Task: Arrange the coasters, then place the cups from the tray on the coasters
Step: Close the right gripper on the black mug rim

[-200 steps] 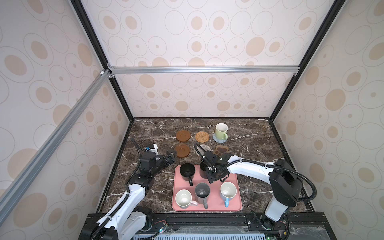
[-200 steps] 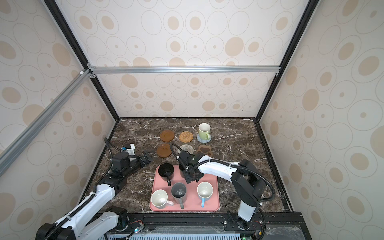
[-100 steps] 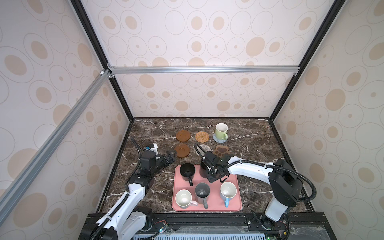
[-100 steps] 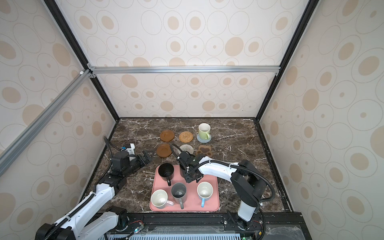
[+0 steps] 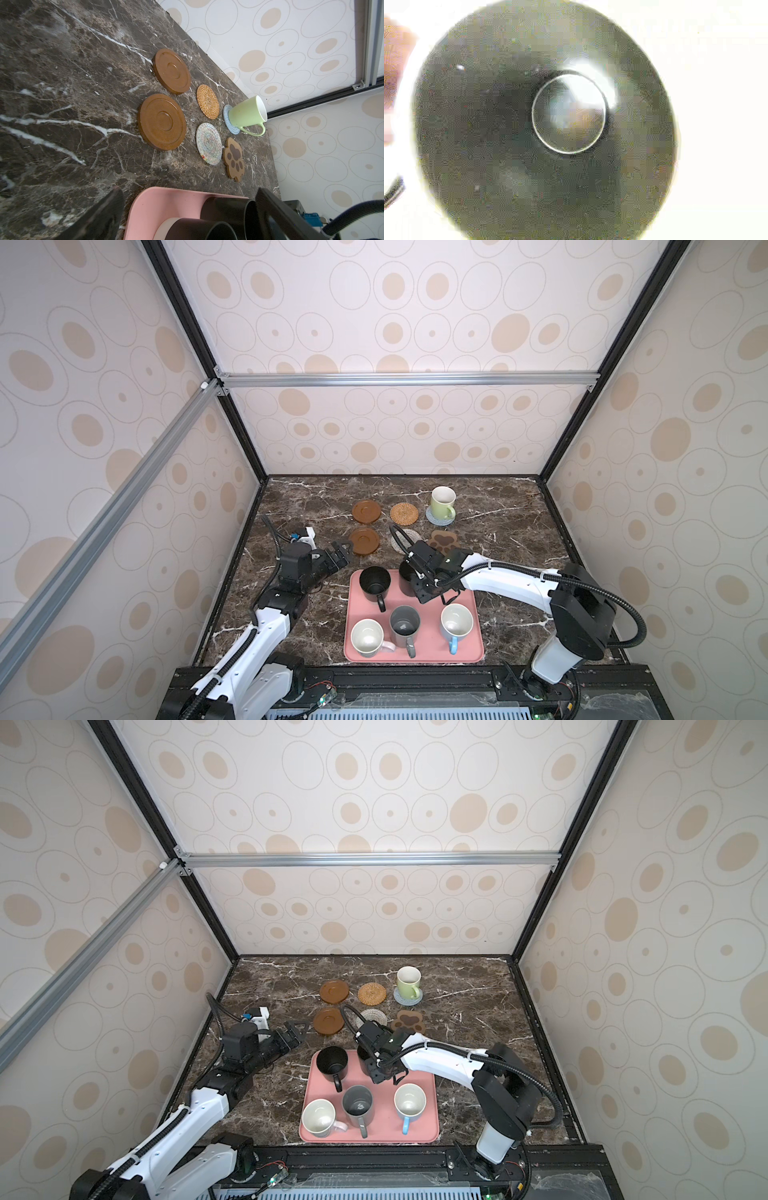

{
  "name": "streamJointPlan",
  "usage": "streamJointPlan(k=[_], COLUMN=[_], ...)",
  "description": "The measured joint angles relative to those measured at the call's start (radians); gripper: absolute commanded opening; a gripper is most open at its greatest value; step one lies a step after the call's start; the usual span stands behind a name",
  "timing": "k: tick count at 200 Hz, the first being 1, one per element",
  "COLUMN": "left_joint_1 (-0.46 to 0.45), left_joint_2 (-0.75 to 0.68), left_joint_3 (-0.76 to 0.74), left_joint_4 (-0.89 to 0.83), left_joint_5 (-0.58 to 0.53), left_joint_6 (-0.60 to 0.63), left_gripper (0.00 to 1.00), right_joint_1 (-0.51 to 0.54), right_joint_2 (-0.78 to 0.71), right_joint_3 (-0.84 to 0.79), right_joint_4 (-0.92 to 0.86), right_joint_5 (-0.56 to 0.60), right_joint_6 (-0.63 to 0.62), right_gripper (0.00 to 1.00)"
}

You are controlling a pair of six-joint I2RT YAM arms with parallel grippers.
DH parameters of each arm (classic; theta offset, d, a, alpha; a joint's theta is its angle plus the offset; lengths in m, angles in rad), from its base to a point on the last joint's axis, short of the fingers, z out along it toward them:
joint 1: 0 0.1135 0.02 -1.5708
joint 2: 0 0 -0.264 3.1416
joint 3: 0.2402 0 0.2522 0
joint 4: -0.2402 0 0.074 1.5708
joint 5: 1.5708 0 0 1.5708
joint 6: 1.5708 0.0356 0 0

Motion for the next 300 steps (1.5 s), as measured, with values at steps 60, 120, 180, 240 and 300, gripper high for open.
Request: streamJointPlan(k=[60,120,180,240,300], left_joint_1=[0.000,0.000,0.000,0.000,0.000], left_joint_2=[-0.004,-0.018,-0.018,-0.018,-0.016], left_joint_3=[0.000,0.000,0.000,0.000,0.000], left_joint_4=[-0.004,-0.006,-0.006,-0.007,-0.006], left_joint_5=[0.000,-0.004,-0.004,-0.006,-0.006], left_joint_6=[0.000,0.000,0.000,0.000,0.000], left_gripper=[1.00,1.00,1.00,1.00,1.00], right_joint_1=[0.002,0.008,0.016,0.019,0.018], right_joint_2=[-0.003,0.002,0.003,0.003,-0.016], right_joint_3=[0.000,0.000,0.000,0.002,0.020], right_joint_4=[0.001,0.001,0.004,-0.001,-0.043], right_joint_5=[-0.001,0.012,0.026,0.030,0.050], right_joint_6=[-0.003,-0.005,-0.007,-0.007,-0.015], right_gripper=[0.39,0.30,0.19,0.15,0.13])
